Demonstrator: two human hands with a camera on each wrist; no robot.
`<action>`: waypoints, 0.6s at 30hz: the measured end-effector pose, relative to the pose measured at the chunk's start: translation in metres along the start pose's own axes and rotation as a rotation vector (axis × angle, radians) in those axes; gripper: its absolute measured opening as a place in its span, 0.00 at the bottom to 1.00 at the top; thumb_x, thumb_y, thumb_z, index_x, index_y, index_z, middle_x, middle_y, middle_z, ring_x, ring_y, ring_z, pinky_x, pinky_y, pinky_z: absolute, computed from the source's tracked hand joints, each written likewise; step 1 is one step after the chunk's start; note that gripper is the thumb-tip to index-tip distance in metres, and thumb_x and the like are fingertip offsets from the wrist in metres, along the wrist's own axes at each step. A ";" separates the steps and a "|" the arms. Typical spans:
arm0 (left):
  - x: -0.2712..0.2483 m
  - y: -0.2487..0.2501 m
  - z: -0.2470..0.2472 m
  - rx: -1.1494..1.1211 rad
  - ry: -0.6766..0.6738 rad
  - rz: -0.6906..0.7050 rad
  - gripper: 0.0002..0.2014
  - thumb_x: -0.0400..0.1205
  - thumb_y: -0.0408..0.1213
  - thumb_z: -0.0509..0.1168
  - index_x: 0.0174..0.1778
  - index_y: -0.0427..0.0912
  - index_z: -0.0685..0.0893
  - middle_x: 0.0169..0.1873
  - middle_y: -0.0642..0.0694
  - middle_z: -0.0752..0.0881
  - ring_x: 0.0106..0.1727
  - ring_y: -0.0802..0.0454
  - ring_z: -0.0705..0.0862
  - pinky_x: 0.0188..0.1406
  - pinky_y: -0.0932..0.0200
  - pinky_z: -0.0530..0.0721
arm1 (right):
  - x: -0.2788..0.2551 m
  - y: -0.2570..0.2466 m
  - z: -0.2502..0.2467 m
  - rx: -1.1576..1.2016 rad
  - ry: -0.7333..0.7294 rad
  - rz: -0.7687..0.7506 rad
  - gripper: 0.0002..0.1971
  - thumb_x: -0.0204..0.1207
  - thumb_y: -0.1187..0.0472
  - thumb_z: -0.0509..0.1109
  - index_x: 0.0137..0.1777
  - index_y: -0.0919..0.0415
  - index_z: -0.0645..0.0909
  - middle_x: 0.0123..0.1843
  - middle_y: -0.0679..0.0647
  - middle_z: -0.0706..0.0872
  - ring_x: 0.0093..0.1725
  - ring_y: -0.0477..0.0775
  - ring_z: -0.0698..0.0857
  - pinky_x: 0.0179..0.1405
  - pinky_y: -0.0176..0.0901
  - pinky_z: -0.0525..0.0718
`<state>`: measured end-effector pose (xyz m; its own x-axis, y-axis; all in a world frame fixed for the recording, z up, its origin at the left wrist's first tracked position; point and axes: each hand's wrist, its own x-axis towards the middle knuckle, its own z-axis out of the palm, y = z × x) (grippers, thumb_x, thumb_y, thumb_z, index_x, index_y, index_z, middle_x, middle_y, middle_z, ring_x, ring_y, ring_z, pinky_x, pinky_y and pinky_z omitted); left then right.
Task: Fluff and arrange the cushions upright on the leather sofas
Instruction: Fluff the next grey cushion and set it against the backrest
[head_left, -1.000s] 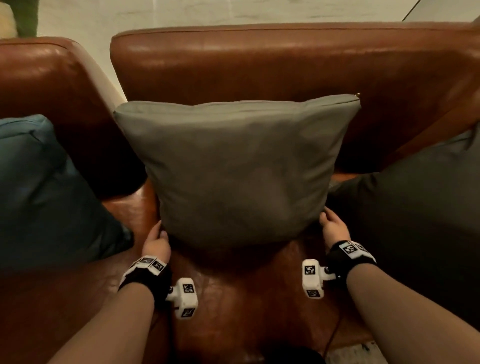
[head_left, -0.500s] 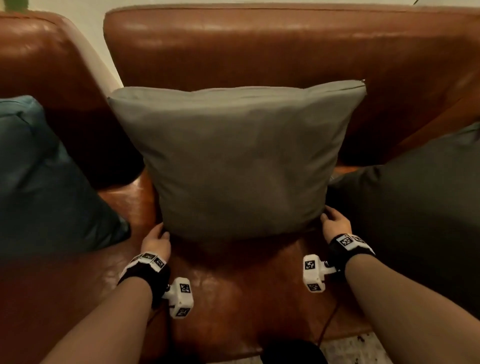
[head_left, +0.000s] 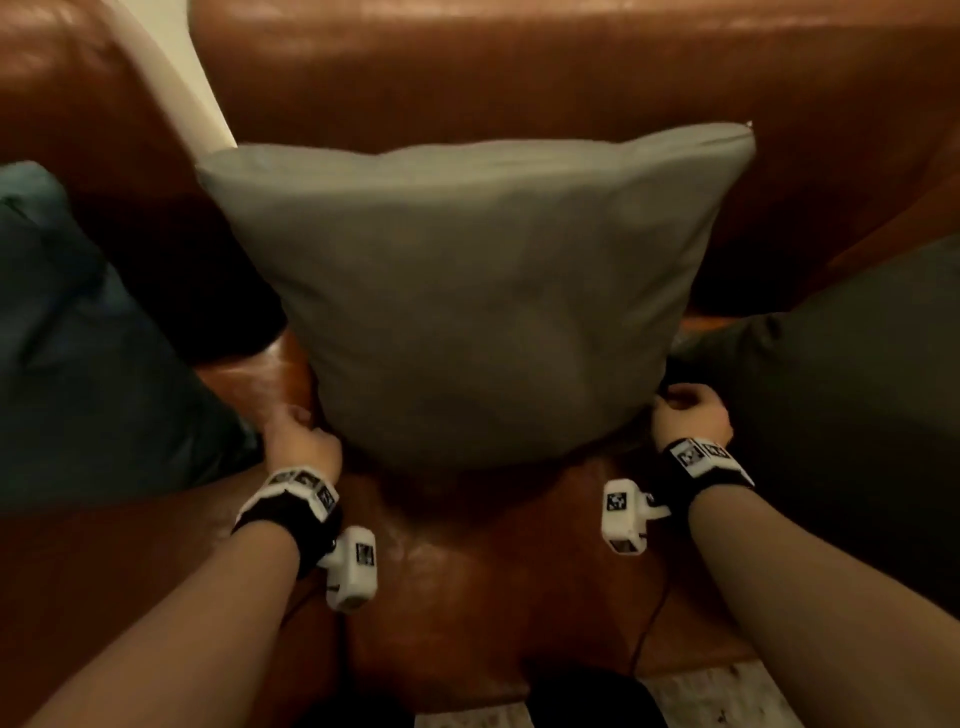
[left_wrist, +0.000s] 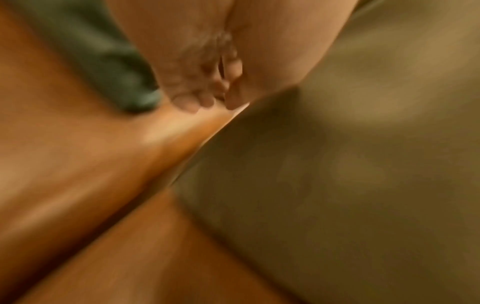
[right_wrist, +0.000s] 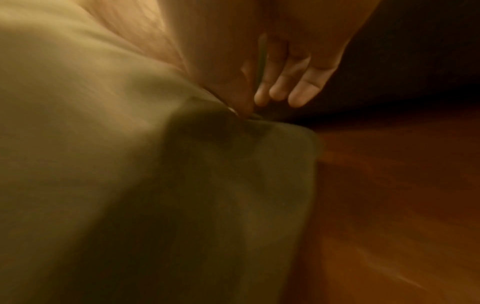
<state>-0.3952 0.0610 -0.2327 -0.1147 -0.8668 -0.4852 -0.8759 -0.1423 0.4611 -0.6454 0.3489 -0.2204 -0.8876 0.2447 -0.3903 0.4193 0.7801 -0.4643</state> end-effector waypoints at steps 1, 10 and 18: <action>-0.008 0.009 -0.010 -0.045 0.062 0.114 0.07 0.80 0.27 0.60 0.52 0.39 0.73 0.57 0.32 0.80 0.58 0.32 0.80 0.58 0.43 0.76 | -0.006 -0.011 -0.008 0.091 0.053 -0.043 0.11 0.76 0.61 0.71 0.58 0.58 0.83 0.58 0.59 0.88 0.61 0.63 0.84 0.51 0.41 0.74; -0.046 0.184 -0.081 0.208 0.244 1.175 0.18 0.83 0.43 0.59 0.67 0.41 0.76 0.65 0.41 0.77 0.66 0.42 0.75 0.71 0.45 0.71 | -0.056 -0.199 -0.063 -0.085 -0.008 -1.256 0.18 0.80 0.57 0.64 0.69 0.56 0.77 0.67 0.53 0.78 0.70 0.54 0.73 0.72 0.50 0.69; -0.003 0.210 -0.064 0.683 0.255 1.079 0.18 0.86 0.50 0.53 0.66 0.45 0.75 0.58 0.39 0.77 0.60 0.36 0.76 0.60 0.38 0.71 | -0.037 -0.239 -0.026 -0.512 -0.120 -1.332 0.15 0.82 0.55 0.63 0.68 0.52 0.77 0.62 0.54 0.80 0.64 0.59 0.74 0.62 0.54 0.66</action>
<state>-0.5487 0.0033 -0.0872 -0.8804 -0.4675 0.0792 -0.4673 0.8838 0.0225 -0.7181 0.1683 -0.0743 -0.5259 -0.8502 0.0252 -0.8345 0.5100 -0.2087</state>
